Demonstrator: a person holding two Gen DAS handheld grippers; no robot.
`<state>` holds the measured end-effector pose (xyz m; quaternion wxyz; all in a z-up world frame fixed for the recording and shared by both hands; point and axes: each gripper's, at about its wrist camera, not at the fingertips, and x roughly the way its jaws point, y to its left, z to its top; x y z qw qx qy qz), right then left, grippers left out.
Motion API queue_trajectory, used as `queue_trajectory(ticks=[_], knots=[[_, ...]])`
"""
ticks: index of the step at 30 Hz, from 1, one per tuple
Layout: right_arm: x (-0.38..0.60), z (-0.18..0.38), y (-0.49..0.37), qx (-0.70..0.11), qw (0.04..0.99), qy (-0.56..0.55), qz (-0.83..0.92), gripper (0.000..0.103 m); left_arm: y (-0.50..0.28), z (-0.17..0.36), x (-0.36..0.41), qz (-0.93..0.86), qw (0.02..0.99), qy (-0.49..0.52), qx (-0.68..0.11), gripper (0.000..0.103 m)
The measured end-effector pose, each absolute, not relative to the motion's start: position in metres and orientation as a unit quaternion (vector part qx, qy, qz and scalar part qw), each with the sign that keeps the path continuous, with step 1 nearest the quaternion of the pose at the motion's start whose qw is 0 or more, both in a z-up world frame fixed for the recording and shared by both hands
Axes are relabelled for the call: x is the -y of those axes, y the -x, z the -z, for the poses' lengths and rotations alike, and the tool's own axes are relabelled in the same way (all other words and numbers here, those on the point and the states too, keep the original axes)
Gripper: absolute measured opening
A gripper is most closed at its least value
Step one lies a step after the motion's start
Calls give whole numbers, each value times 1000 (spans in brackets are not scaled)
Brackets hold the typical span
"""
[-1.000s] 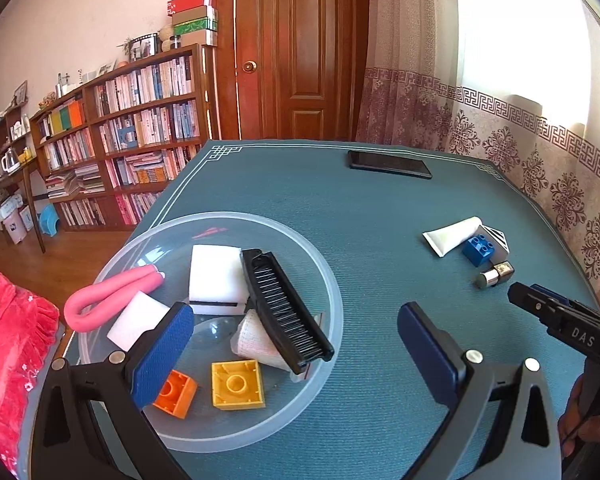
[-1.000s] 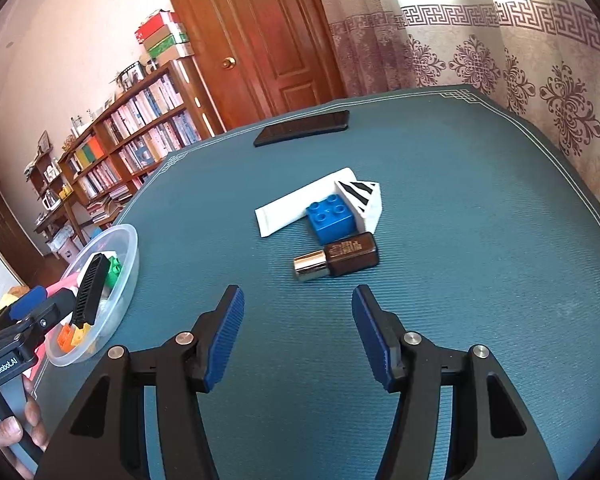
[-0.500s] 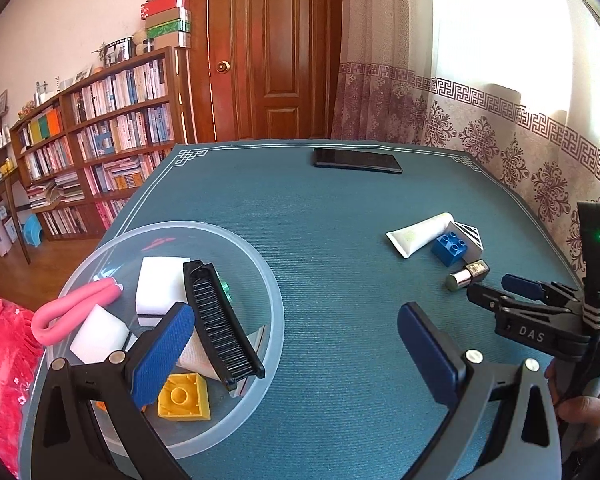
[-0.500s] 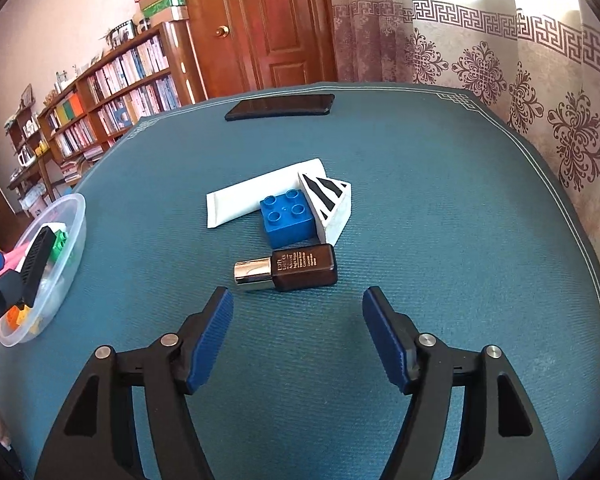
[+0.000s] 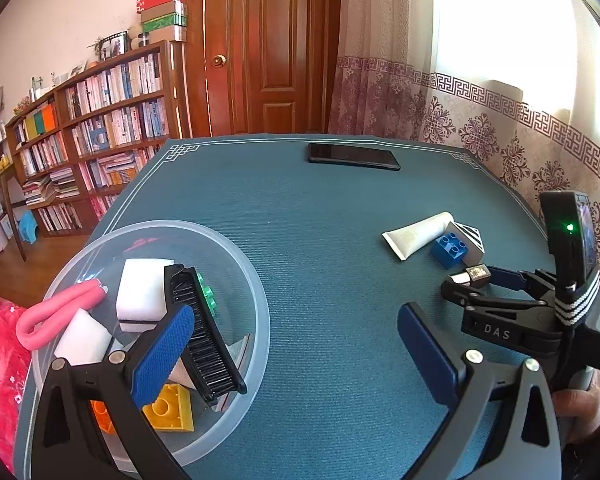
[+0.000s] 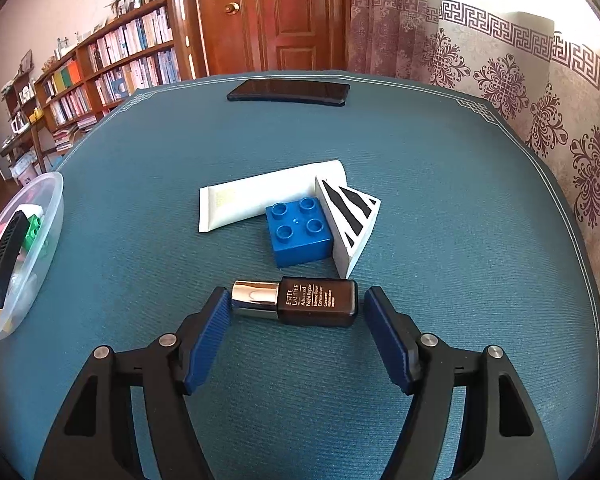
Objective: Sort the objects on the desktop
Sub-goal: 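Lift the brown bottle with the right tool while the left tool grasps the blue brick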
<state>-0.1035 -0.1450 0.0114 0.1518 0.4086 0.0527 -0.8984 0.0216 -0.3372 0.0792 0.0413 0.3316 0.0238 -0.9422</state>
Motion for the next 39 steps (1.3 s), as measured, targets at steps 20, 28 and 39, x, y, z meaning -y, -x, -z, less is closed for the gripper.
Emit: queue_trajectory(ticks=[20, 28, 39], knots=[[79, -11, 90, -33, 113, -406, 906, 64, 20, -80, 275, 941, -30, -337, 1, 102], [61, -13, 91, -4, 120, -410, 904, 64, 59, -56, 229, 931, -44, -356, 68, 102], [47, -15, 95, -7, 110, -409, 906, 64, 93, -30, 225, 905, -100, -413, 6, 78]])
